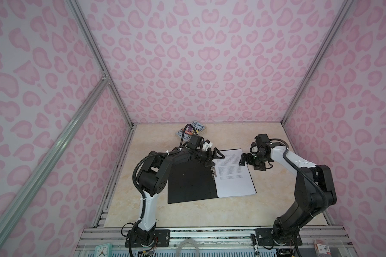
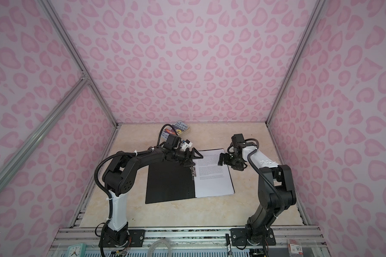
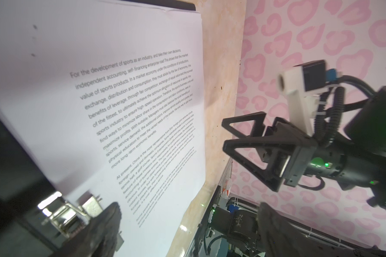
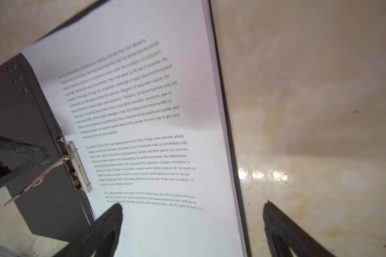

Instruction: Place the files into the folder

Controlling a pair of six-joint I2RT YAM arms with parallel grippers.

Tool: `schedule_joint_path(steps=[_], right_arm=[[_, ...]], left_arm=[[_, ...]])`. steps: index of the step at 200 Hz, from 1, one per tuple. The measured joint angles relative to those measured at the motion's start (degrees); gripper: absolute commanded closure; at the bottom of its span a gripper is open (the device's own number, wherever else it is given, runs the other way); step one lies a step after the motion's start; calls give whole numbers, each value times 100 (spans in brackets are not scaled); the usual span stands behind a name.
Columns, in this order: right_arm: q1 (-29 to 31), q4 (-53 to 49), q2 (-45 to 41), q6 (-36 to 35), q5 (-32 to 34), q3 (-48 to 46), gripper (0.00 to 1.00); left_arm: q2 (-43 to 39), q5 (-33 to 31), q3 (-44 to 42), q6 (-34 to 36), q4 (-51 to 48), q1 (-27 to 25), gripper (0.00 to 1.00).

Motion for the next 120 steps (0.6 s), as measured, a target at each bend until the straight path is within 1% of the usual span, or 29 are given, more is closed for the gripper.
schedule_joint_path(steps=[19, 35, 52, 65, 93, 120], right_arm=[[31, 151, -520, 127, 514, -17, 2], [-223, 310, -732, 372, 730, -181, 2], [-531, 376, -719, 485, 380, -295, 2], [-549, 417, -715, 557, 94, -310, 2], [-216, 715, -715, 903, -485, -350, 2], [396, 1207, -566, 1545, -852, -461, 2]], left_arm=[[-354, -94, -13, 122, -129, 4, 3], [-826, -308, -83, 278, -234, 28, 3], [-1408, -708, -345, 457, -306, 76, 3], [-1884, -1143, -629, 616, -413, 98, 3], [-2990, -2146, -1521, 883, -551, 164, 3], [-3674, -2841, -2461, 940, -691, 372, 3]])
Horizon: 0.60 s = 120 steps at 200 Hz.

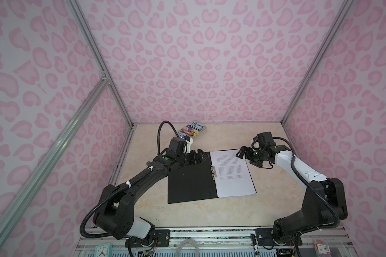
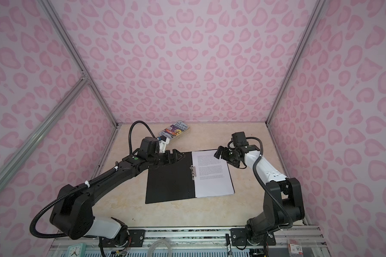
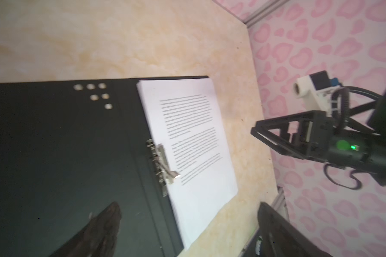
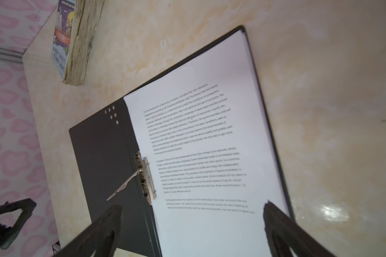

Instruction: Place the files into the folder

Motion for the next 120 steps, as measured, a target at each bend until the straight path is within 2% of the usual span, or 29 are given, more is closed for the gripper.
schedule_joint_path(steps=[9, 42, 63, 81, 105, 120], right_arm=[[238, 188, 120, 240, -90, 2, 2], [984, 695, 741, 1285, -369, 247, 19], [1355, 911, 962, 1915, -437, 361, 41], [1565, 975, 1043, 2474, -476, 374, 54], [1801, 1008, 1086, 3032, -485, 372, 61], [1904, 1019, 1095, 3239, -485, 372, 69]], left_arm=[[-125, -79, -308, -4, -20, 96, 3], [-229, -107, -1217, -236, -81, 350, 3], [-225, -66, -1484, -260, -83, 404, 3], [-144, -48, -1624, -280, -35, 415, 3], [87, 59, -1705, -273, 94, 424, 3], [177, 162, -1764, -278, 367, 437, 3]])
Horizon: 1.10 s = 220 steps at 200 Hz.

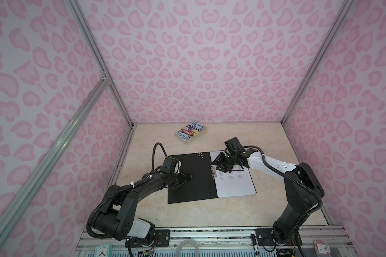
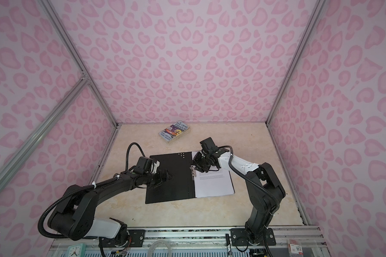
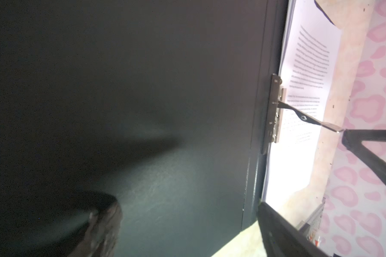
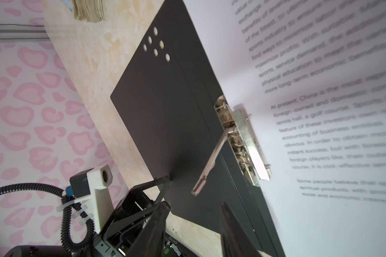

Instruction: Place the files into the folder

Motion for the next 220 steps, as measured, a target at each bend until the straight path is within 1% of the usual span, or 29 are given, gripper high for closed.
schedule_joint_path(steps=[24, 33, 49, 75, 95, 220], right_arm=[[61, -4, 31, 286, -7, 0, 71], [55, -13, 48, 323, 2, 9, 73], [44, -37, 114, 426, 35, 55, 73], [31, -109, 144, 468, 46, 63, 73], [-13, -136, 179, 483, 48, 127, 76], [-170, -153, 439, 529, 39, 302, 82]], left_arm=[[35, 48, -127, -15, 321, -4, 3], [24, 48, -170, -24, 396, -4, 3], [-9, 44, -227, -24, 463, -4, 3], [-83, 42, -313, -24, 568, -4, 2], [-109, 42, -352, -22, 623, -4, 2], [-142, 42, -426, -42, 734, 0, 2]])
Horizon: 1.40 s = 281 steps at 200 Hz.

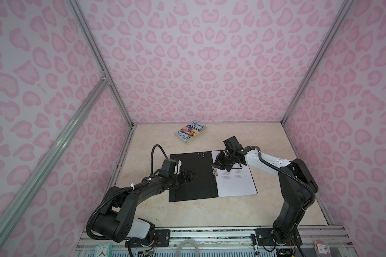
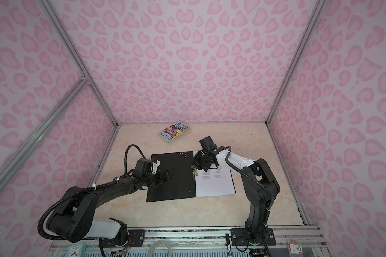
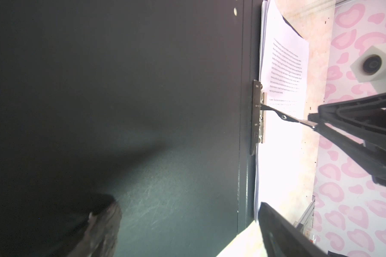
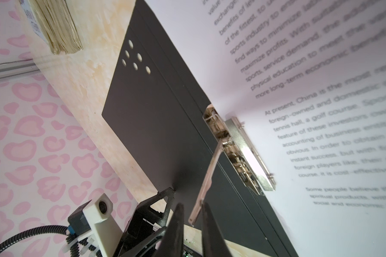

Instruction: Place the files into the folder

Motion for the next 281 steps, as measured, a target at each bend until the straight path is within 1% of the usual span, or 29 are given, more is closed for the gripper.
schedule_joint_path(steps=[97, 143, 215, 249, 272, 281], right_arm=[[0, 116, 0, 50, -42, -125, 83], [11, 313, 2, 109, -133, -199, 85], [22, 332, -2, 175, -186, -293, 88], [22, 332, -33, 173, -210, -356, 92], [20, 310, -44, 184, -212, -428, 99], [11, 343, -44, 175, -223, -461, 100]], left_arm=[[57, 9, 31, 0, -2, 0, 2], [74, 24, 20, 0, 46, 0, 2], [70, 26, -22, -42, 144, 0, 2], [74, 33, -52, -46, 166, 2, 2], [74, 42, -72, -48, 203, 4, 2], [76, 46, -83, -52, 223, 4, 2]])
